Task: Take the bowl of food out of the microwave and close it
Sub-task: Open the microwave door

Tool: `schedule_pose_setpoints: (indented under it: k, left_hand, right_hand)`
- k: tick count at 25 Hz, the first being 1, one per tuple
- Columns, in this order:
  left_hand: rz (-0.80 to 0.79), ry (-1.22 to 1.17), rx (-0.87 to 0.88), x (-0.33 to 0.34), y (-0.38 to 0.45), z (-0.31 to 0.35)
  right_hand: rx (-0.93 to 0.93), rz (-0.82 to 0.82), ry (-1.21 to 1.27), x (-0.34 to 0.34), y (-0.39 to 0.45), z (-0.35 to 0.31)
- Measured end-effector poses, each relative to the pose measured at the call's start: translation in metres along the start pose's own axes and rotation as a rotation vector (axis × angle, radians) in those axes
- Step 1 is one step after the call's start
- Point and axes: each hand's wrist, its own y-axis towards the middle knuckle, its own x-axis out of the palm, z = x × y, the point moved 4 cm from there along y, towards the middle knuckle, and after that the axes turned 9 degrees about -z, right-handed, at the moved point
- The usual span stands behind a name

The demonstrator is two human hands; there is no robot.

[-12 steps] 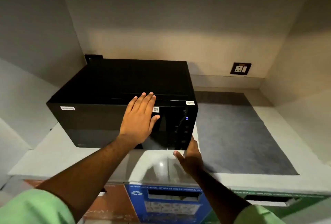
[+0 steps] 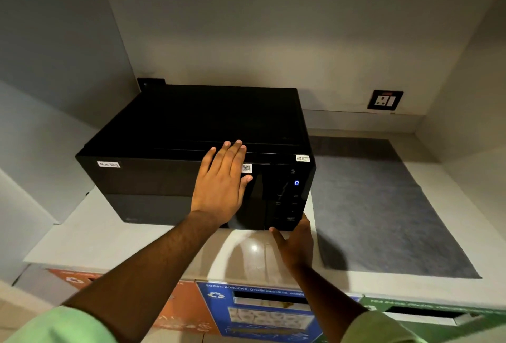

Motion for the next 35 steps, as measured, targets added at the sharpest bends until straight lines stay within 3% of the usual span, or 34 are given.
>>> schedule_pose_setpoints:
  k: [14,23,35]
  left_hand:
    - [-0.031,0.002,0.024,-0.002,-0.013,-0.003]
    - [-0.094,-0.025,0.057,-0.013,-0.030,-0.003]
    - [-0.018,-0.308,0.065,-0.064,-0.100,-0.033]
  right_hand:
    - [0.103,0.057,-0.096,0.007,0.001,-0.004]
    - [0.125,-0.185,-0.082,-0.008,0.002,-0.003]
    - [0.049,-0.044,0.046,-0.051,-0.028,-0.068]
